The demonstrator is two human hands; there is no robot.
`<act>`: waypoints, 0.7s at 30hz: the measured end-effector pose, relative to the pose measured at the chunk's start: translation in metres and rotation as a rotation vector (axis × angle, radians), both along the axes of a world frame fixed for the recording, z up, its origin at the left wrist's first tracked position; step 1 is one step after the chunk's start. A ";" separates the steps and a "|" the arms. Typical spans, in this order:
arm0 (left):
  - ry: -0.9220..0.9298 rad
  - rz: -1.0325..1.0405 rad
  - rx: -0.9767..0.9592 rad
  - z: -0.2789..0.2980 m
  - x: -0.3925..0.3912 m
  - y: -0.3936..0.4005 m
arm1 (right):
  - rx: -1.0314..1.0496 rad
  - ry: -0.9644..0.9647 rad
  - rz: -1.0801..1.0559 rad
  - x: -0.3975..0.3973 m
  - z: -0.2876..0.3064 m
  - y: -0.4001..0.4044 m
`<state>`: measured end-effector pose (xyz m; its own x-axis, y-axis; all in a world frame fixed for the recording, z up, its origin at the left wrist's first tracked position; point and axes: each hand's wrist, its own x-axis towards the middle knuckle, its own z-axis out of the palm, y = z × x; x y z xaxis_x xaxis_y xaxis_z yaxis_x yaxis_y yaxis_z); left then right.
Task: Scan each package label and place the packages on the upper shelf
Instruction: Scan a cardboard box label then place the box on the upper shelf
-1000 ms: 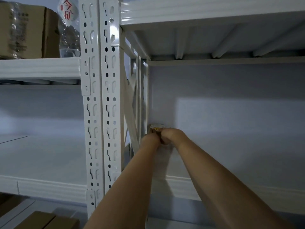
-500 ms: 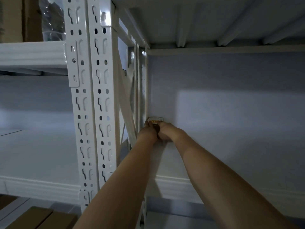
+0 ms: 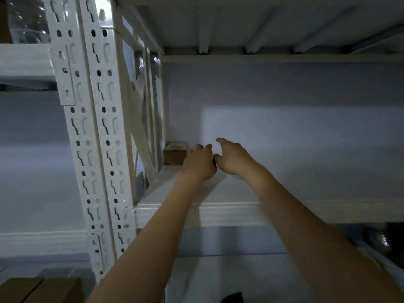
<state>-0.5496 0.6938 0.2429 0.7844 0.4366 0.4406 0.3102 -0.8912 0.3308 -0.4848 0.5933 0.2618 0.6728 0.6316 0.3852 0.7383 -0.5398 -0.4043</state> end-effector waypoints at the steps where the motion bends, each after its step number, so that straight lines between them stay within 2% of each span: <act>1: -0.035 -0.069 -0.009 -0.002 0.001 -0.022 | 0.033 -0.021 -0.039 -0.003 -0.004 -0.026; 6: -0.109 -0.487 -0.029 -0.024 0.007 -0.148 | 0.114 -0.113 -0.243 -0.023 -0.030 -0.168; 11: -0.095 -0.754 -0.078 -0.049 0.012 -0.274 | 0.172 -0.127 -0.481 -0.037 -0.068 -0.299; 17: 0.157 -0.886 -0.167 -0.110 0.039 -0.398 | 0.051 0.096 -0.668 -0.013 -0.131 -0.430; 21: 0.299 -0.830 -0.161 -0.157 0.077 -0.451 | 0.051 0.299 -0.627 0.016 -0.177 -0.505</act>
